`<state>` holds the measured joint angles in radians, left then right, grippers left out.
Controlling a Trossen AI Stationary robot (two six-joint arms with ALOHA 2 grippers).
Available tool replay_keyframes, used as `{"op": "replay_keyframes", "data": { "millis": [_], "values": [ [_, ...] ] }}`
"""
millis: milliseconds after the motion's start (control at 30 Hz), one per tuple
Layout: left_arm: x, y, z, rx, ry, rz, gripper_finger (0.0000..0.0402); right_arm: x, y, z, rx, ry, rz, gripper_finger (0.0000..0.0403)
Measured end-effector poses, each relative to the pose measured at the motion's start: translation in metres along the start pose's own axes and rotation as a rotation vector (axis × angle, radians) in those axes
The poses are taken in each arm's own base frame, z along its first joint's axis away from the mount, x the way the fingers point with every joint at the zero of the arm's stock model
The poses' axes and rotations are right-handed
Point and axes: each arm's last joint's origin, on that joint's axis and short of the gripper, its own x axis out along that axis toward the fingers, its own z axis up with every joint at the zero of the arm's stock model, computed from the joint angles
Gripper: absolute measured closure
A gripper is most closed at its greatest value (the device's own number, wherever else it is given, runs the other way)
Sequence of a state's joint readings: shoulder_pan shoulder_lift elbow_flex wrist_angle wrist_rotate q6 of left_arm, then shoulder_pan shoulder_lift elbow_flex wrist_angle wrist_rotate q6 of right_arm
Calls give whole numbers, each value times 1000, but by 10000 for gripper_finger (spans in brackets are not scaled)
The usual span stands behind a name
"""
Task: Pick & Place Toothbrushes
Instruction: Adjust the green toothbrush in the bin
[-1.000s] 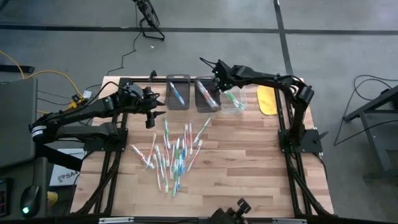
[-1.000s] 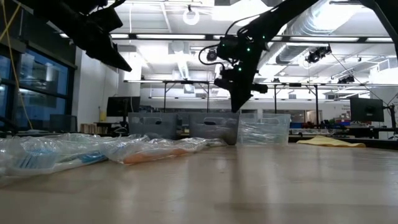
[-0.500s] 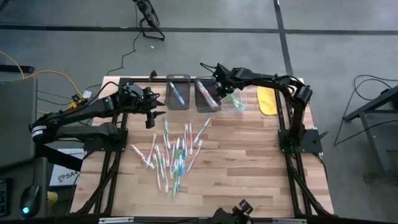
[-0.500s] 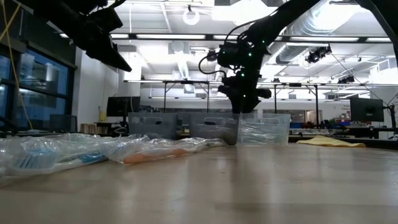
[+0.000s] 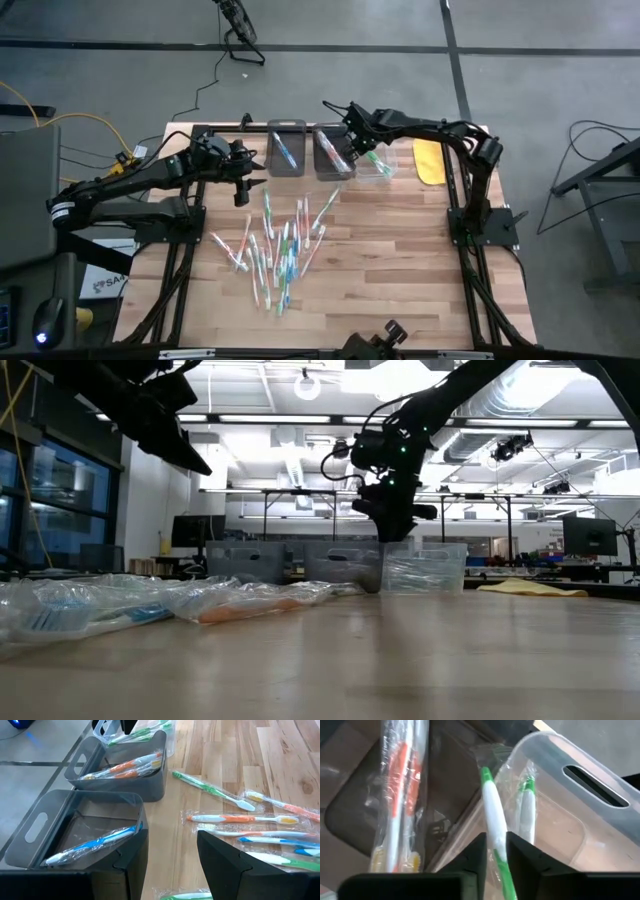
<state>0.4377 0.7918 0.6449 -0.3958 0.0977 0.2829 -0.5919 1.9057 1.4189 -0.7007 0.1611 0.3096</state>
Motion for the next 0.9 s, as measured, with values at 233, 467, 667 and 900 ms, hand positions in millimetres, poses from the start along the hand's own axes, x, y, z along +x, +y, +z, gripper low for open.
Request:
{"op": "replay_keyframes", "data": {
  "millis": [233,467,667,900],
  "values": [
    [0,0,0,0,0,0,238,0,0,0,-25,-3,10,399],
    [0,0,0,0,0,0,238,0,1,4,-26,-44,9,400],
    [0,0,0,0,0,0,238,0,2,7,-34,-68,26,388],
    [0,0,0,0,0,0,238,1,-4,11,-22,-98,7,295]
  ]
}}
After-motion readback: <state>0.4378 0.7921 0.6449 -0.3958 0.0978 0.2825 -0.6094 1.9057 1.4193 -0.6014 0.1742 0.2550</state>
